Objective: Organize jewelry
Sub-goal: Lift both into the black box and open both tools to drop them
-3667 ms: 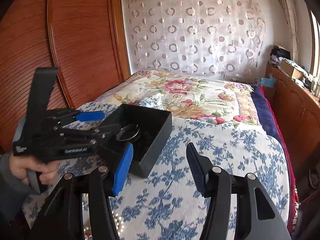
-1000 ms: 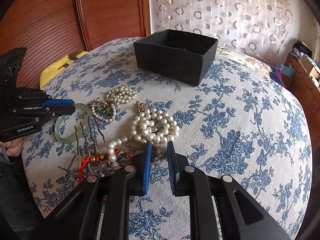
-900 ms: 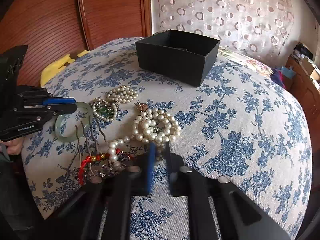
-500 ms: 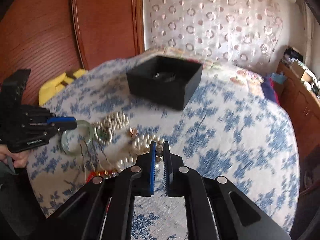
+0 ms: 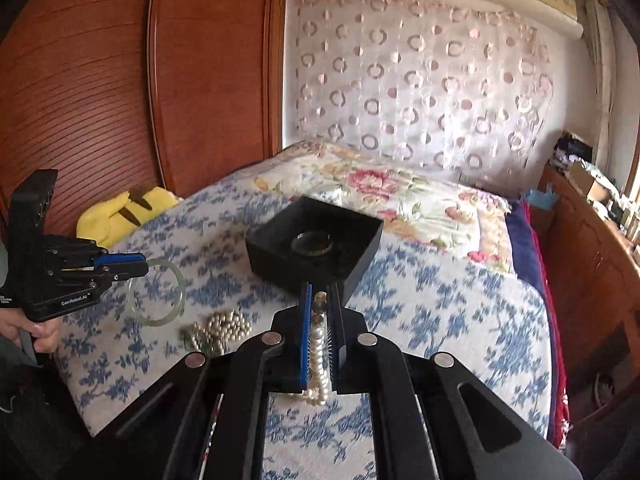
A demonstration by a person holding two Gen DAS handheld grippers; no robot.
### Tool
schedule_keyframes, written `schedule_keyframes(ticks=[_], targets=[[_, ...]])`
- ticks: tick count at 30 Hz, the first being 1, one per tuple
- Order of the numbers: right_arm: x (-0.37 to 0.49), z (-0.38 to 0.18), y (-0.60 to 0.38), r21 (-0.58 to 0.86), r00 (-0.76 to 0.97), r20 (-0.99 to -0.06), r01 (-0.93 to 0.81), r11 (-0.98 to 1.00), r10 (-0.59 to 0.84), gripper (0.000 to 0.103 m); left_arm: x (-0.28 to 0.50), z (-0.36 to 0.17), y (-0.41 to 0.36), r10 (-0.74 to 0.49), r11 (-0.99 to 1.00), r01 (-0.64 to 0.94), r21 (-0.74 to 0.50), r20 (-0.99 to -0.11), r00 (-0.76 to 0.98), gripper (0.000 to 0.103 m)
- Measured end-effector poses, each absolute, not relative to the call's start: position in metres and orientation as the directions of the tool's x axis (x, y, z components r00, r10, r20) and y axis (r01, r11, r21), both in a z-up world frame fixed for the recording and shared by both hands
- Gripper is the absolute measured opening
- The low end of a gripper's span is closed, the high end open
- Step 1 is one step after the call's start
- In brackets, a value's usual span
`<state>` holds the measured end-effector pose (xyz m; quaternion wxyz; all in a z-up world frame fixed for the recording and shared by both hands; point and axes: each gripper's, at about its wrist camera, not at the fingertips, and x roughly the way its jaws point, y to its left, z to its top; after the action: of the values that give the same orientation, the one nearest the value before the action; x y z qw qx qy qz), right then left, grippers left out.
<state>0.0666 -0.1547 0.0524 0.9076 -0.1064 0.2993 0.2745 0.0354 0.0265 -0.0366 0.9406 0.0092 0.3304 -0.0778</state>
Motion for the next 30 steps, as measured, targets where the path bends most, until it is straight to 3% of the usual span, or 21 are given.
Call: schedule_keyframes(ticks=[30], targets=[[0.101, 0.133, -0.135, -0.029, 0.721, -0.473, -0.587, 0.809, 0.506, 0.008, 0.093, 0.015, -0.001, -0.154, 0.986, 0.168, -0.019, -0.516, 0.843, 0.007]])
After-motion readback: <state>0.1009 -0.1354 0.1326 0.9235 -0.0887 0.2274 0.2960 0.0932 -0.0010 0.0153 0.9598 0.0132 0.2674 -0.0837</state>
